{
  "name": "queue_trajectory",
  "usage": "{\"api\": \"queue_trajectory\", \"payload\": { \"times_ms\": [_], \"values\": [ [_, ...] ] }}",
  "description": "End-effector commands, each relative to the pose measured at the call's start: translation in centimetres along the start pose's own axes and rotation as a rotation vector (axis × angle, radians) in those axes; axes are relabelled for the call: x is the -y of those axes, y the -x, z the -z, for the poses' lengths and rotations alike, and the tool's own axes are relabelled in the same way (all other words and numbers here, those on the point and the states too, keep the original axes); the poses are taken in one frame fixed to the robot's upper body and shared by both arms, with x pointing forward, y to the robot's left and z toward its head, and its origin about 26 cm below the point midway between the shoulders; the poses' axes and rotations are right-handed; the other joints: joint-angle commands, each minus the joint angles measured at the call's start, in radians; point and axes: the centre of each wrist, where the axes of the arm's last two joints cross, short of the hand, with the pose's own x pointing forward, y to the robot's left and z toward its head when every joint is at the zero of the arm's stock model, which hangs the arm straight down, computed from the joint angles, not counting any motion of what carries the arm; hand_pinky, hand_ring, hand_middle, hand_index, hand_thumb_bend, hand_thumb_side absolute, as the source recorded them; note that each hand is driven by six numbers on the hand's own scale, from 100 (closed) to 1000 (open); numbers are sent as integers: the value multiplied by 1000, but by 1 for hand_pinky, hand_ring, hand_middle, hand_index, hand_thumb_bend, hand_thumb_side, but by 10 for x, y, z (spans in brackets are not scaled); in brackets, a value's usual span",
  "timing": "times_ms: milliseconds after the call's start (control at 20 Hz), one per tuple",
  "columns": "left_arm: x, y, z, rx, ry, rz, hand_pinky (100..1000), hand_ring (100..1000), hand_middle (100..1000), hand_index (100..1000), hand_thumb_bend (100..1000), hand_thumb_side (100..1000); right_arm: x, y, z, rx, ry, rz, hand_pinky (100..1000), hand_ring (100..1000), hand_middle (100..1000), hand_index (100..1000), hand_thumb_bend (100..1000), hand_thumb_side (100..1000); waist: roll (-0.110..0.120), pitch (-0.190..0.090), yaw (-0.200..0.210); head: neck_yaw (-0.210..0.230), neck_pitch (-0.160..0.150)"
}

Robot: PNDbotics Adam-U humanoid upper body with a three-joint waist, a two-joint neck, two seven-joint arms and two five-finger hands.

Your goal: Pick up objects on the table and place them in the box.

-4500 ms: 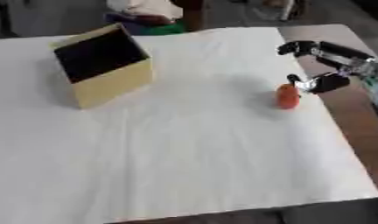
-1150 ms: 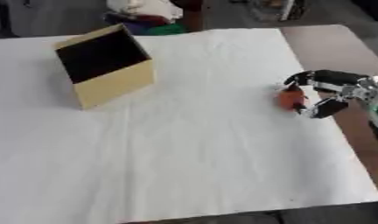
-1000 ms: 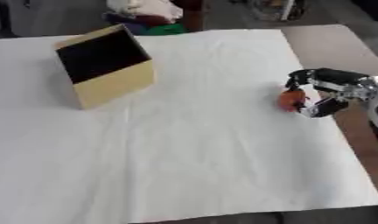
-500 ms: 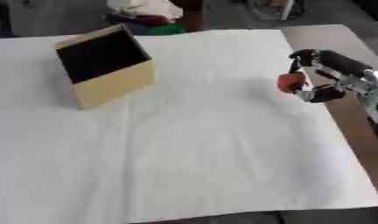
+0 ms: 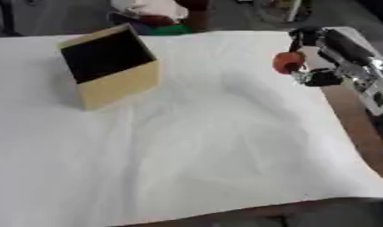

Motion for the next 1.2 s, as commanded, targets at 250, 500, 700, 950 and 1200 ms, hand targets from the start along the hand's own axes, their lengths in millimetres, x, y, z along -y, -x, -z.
{"api": "queue_trajectory", "payload": {
  "times_ms": [250, 500, 700, 950, 1200],
  "values": [
    [9, -16, 14, 97, 79, -42, 790, 659, 612, 867, 100, 792, 64, 0, 18, 42, 86, -77, 754, 835, 571, 297, 100, 116, -10, -8, 99, -106, -40],
    [19, -26, 23, 161, 149, -82, 789, 659, 614, 867, 100, 788, 82, 0, 27, 53, 99, -100, 764, 829, 583, 301, 100, 100, -41, -2, 221, -229, -81],
    [27, -33, 29, 208, 187, -109, 789, 660, 614, 867, 100, 786, 82, 2, 30, 48, 92, -108, 768, 839, 589, 310, 100, 126, -68, 5, 287, -285, -116],
    [36, -42, 35, 256, 231, -142, 789, 660, 615, 867, 100, 784, 72, 8, 35, 21, 48, -110, 771, 878, 610, 352, 100, 211, -84, 26, 354, -348, -137],
    [41, -47, 39, 283, 239, -167, 788, 659, 615, 867, 100, 783, 53, 16, 37, -20, -30, -96, 776, 894, 626, 370, 100, 204, -86, 39, 395, -398, -162]
  ]
}}
